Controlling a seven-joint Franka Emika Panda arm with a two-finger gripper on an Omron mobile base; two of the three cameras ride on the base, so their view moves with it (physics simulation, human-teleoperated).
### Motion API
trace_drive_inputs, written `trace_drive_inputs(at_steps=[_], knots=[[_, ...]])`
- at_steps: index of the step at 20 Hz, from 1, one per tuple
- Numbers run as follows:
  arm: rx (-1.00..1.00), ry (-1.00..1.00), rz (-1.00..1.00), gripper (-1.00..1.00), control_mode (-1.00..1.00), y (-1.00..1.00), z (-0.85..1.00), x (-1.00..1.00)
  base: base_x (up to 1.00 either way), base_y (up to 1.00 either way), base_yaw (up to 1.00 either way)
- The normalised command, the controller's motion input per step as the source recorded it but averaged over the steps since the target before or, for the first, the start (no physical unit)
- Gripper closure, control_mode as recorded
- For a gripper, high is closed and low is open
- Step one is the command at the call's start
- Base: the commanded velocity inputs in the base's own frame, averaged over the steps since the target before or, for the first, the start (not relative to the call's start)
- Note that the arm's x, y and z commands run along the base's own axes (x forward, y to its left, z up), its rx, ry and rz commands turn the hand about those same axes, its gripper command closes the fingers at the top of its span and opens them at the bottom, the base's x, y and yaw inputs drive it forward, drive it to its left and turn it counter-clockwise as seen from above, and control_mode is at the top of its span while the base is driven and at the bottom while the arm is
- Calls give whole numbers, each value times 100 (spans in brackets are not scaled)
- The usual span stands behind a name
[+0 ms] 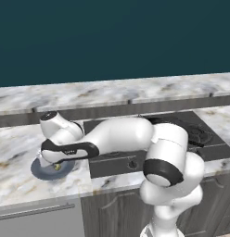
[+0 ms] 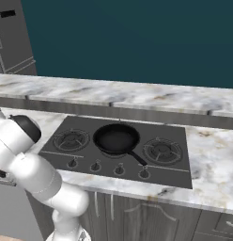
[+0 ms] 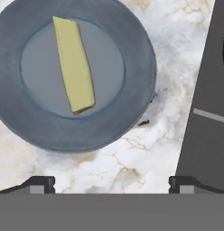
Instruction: Pick up the butter stick and place it in the pan. Then turn on the burner for the pan.
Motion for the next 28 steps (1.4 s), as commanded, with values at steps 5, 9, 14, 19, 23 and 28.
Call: trace_drive_inputs(at_steps=[5, 9, 14, 19, 23, 28], knots=[[0, 0, 0, -100, -100, 25, -9, 31, 0, 0, 0], [0, 2, 0, -100, -100, 32, -7, 34, 0, 0, 0], [0, 5, 0, -100, -100, 31, -17, 30, 0, 0, 0], [-4, 9, 0, -100, -100, 39, -17, 33, 0, 0, 0], [-7, 9, 0, -100, -100, 33, -1, 29, 0, 0, 0], [-8, 8, 0, -100, -100, 31, 1, 28, 0, 0, 0]])
